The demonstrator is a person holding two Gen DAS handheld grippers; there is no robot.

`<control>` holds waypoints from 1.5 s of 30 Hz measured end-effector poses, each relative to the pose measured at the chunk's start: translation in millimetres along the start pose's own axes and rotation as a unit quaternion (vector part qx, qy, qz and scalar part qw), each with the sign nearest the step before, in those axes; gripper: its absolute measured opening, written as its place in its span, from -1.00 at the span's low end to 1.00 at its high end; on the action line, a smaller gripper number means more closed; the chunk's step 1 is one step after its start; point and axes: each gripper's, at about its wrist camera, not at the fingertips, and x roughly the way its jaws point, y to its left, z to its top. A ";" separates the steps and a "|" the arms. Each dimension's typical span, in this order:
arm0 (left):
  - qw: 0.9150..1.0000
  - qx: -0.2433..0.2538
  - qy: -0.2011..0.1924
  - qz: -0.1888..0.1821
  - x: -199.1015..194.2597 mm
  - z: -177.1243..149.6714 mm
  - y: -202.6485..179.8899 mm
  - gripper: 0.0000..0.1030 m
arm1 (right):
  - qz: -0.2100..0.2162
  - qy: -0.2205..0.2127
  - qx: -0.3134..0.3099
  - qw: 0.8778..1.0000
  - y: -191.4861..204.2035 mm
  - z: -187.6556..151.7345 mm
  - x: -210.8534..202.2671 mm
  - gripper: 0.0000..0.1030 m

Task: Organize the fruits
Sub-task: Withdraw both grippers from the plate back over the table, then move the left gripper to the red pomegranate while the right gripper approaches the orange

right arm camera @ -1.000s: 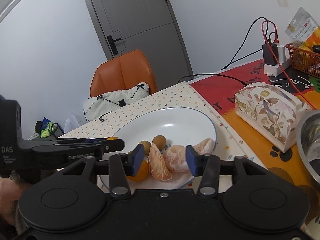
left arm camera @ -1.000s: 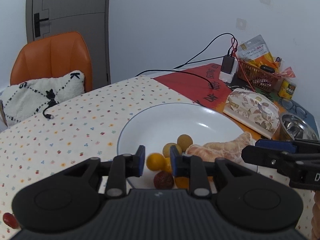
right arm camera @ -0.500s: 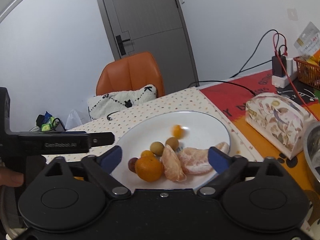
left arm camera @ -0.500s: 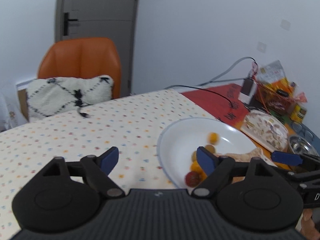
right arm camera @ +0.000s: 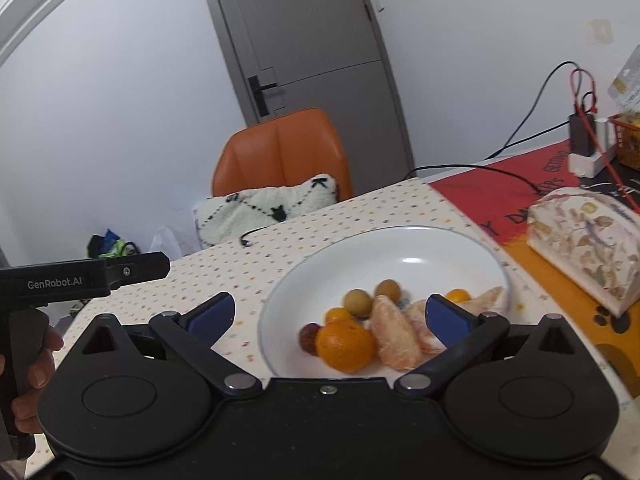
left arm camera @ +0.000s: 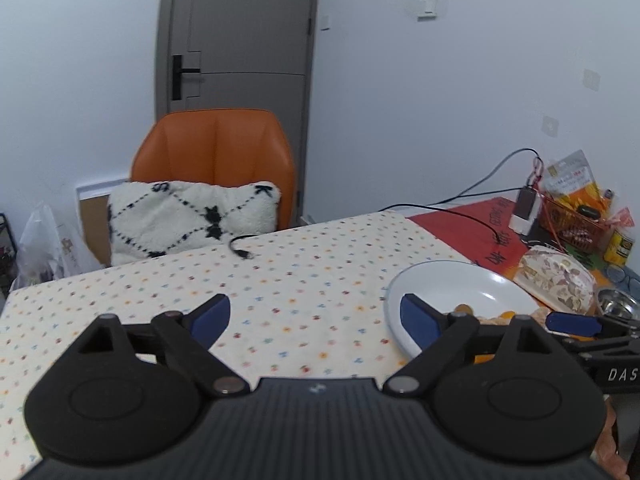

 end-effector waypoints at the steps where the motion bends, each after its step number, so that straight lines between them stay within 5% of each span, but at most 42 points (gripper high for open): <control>1: 1.000 -0.003 0.002 0.011 -1.5 -0.8 3.3 0.76 | 0.001 0.000 -0.004 1.000 2.6 -0.2 0.8 1.00; 22: 0.996 -0.065 0.014 0.060 -35.4 -32.4 58.0 0.76 | 0.084 0.028 -0.027 0.996 51.5 -11.1 12.8 1.00; 35: 0.993 -0.096 0.035 0.051 -36.3 -49.0 80.8 0.76 | 0.123 0.056 -0.057 0.989 78.7 -19.0 25.8 0.97; 40: 0.993 -0.101 0.040 0.046 -30.6 -55.2 85.1 0.76 | 0.122 0.070 -0.076 0.987 90.0 -23.4 34.7 0.81; 45: 0.993 -0.101 0.047 0.041 -21.3 -58.5 88.2 0.76 | 0.131 0.090 -0.091 0.983 97.2 -25.7 46.1 0.36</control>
